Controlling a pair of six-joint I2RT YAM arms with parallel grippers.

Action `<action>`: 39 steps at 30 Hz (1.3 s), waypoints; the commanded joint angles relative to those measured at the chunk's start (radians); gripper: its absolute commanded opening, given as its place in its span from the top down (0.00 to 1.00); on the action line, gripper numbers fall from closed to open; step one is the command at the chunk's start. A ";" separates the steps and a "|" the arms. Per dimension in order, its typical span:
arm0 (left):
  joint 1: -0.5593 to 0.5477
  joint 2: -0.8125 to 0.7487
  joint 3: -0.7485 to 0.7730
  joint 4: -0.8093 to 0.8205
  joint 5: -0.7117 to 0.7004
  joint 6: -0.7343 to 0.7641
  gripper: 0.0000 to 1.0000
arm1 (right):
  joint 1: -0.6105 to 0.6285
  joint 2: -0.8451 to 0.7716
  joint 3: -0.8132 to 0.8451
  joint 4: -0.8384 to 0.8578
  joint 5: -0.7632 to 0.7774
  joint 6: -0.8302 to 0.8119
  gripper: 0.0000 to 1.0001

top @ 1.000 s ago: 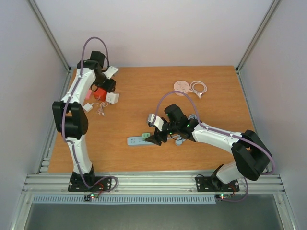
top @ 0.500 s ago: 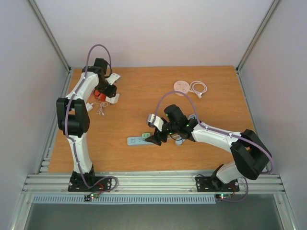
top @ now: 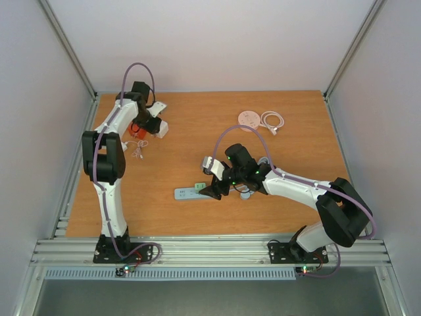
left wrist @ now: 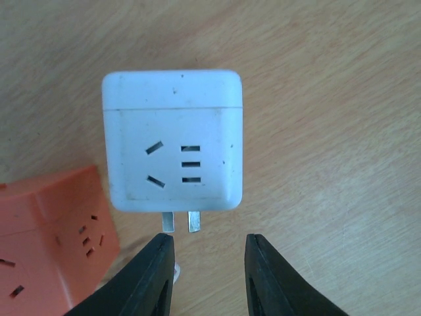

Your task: Pull the plug off the socket

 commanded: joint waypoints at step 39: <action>-0.075 -0.732 -0.579 0.197 0.491 0.172 0.00 | -0.132 -0.159 -0.155 -0.003 -0.035 -0.036 0.04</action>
